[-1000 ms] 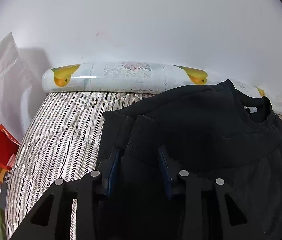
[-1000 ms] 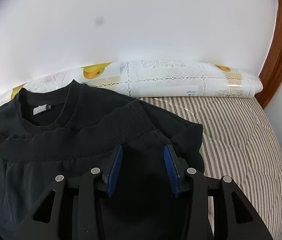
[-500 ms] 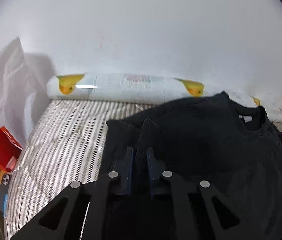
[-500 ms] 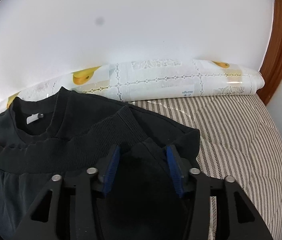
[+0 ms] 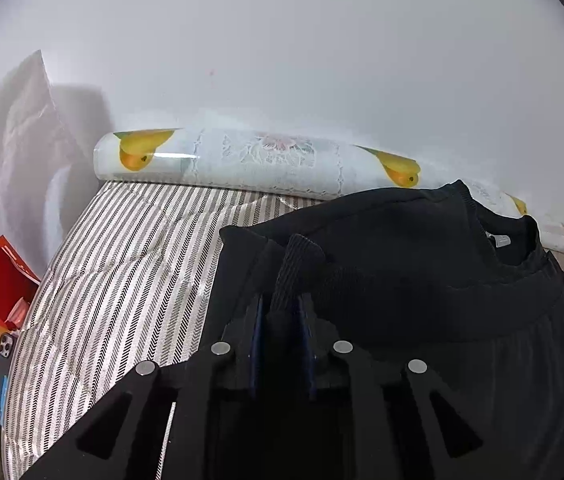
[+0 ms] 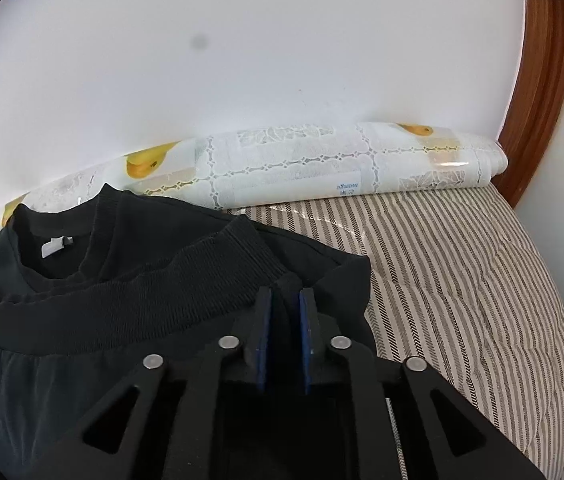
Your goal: Fold small clothes
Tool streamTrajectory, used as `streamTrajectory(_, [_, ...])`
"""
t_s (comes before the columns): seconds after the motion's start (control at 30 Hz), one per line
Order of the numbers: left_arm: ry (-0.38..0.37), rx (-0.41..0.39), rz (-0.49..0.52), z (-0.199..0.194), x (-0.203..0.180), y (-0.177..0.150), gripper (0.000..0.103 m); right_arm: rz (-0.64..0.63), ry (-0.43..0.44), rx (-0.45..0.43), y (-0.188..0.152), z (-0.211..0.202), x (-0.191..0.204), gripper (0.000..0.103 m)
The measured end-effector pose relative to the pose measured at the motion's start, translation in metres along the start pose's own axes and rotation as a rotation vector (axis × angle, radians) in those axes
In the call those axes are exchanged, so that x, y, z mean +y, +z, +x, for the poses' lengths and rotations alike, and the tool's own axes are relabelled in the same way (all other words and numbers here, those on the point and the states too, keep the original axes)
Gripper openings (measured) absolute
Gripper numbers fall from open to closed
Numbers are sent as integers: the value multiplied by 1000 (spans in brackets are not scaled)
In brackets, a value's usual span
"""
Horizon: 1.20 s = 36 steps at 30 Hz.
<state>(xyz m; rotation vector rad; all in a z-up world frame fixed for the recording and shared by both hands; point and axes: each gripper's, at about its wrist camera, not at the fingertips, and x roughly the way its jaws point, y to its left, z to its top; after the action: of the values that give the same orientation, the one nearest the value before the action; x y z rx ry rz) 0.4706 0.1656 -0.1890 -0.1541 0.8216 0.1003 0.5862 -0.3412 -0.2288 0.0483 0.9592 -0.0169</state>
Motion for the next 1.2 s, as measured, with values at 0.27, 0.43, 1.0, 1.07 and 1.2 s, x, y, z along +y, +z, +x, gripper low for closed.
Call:
streamTrajectory(0.27, [53, 10, 37, 3, -8, -2, 36, -59, -55, 4, -1, 0, 12, 25])
streamTrajectory(0.43, [86, 4, 61, 3, -13, -4, 37, -65, -65, 6, -2, 0, 14, 25])
streamTrajectory(1.0, [90, 2, 65, 3, -14, -4, 38, -65, -72, 13, -1, 1, 16, 25])
streamTrajectory(1.07, [87, 4, 66, 4, -14, -4, 39, -64, -72, 13, 0, 1, 16, 25])
streamTrajectory(1.2, [86, 4, 65, 4, -13, -3, 39, -62, -70, 13, 0, 1, 16, 25])
